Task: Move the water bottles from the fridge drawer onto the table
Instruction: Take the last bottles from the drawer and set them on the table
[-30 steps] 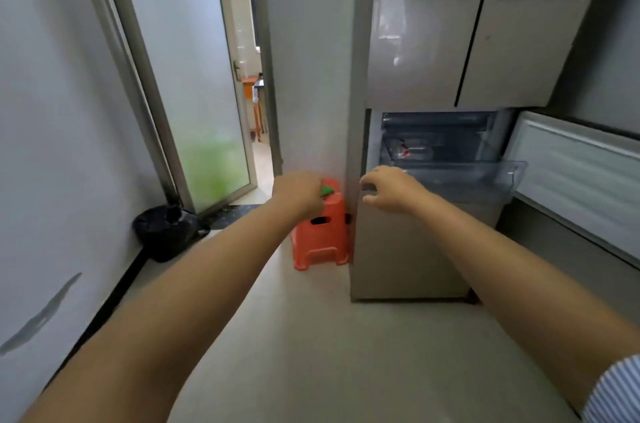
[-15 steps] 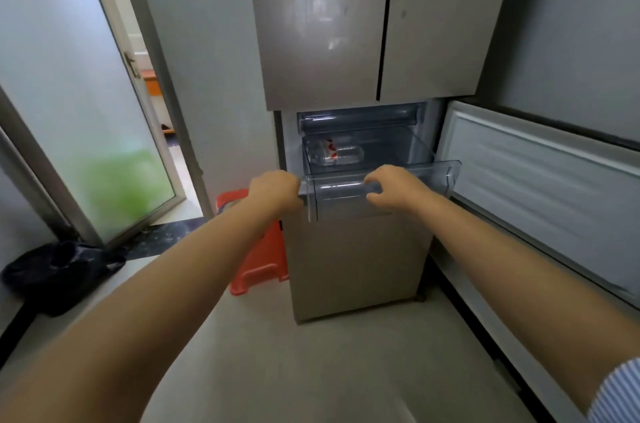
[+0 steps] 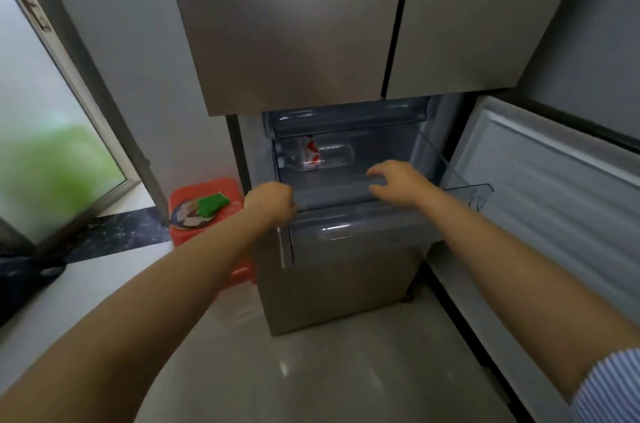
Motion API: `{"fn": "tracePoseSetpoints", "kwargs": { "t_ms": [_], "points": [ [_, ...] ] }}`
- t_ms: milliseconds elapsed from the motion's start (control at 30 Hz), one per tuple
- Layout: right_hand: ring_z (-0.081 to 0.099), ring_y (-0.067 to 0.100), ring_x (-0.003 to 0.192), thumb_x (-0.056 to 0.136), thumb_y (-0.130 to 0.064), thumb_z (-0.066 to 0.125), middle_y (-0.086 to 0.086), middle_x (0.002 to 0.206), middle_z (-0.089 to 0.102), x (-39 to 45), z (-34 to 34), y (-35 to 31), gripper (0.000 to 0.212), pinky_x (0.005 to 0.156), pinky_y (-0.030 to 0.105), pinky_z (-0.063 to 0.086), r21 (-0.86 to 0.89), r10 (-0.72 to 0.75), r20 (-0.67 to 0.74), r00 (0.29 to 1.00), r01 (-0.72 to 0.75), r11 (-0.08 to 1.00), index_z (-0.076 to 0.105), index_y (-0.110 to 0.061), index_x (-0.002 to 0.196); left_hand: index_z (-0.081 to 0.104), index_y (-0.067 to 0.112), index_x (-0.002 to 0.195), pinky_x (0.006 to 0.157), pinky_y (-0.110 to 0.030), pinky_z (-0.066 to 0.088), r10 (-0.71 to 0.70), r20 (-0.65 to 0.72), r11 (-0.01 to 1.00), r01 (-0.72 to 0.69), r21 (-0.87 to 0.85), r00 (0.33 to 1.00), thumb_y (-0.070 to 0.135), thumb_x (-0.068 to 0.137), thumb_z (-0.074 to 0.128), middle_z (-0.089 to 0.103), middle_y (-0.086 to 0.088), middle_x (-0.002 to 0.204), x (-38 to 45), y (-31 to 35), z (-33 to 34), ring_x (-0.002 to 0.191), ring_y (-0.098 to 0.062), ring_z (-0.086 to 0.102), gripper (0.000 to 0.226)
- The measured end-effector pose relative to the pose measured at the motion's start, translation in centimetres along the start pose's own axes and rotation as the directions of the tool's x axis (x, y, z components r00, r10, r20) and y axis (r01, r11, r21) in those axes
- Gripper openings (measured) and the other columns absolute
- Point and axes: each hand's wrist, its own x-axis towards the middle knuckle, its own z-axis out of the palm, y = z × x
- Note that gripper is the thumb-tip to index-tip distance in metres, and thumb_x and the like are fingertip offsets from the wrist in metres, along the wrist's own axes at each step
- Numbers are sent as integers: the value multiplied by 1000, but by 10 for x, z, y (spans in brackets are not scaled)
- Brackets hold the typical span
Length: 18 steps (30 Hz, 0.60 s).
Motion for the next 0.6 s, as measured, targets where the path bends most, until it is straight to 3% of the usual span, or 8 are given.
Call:
{"fn": "tracePoseSetpoints", "kwargs": {
  "t_ms": [100, 267, 433, 600],
  "points": [
    [41, 27, 132, 92, -22, 48, 12, 144, 43, 43, 9, 18, 45, 109, 36, 35, 18, -3, 48, 999, 2, 1000, 44, -10, 135, 59, 0, 108, 74, -36, 43, -15, 5, 999, 15, -40, 1000, 20, 96, 39, 61, -20, 114, 34, 6, 12, 105, -34, 58, 30],
    [41, 27, 133, 92, -19, 48, 13, 144, 44, 120, 23, 36, 45, 108, 32, 33, 12, -104, 153, 983, 104, 995, 44, -6, 135, 60, 1, 110, 85, -39, 48, -79, 33, 994, 81, -70, 996, 22, 96, 40, 61, -19, 116, 81, 14, 25, 107, -34, 58, 32],
    [42, 30, 130, 92, -17, 48, 16, 143, 43, 189, 52, 40, 45, 106, 32, 36, -5, -194, 275, 942, 203, 979, 42, -6, 135, 59, 6, 120, 93, -37, 44, -215, 17, 974, 216, -67, 976, 26, 94, 43, 57, -16, 123, 110, 15, 40, 118, -32, 50, 36],
    [42, 35, 129, 86, -11, 54, 18, 142, 42, 233, 95, 36, 54, 107, 37, 38, -2, -251, 282, 926, 262, 965, 38, -6, 137, 50, 4, 132, 110, -40, 34, -268, -27, 959, 263, -107, 963, 23, 92, 51, 33, -16, 148, 118, 11, 52, 138, -30, 27, 44]
  ]
}}
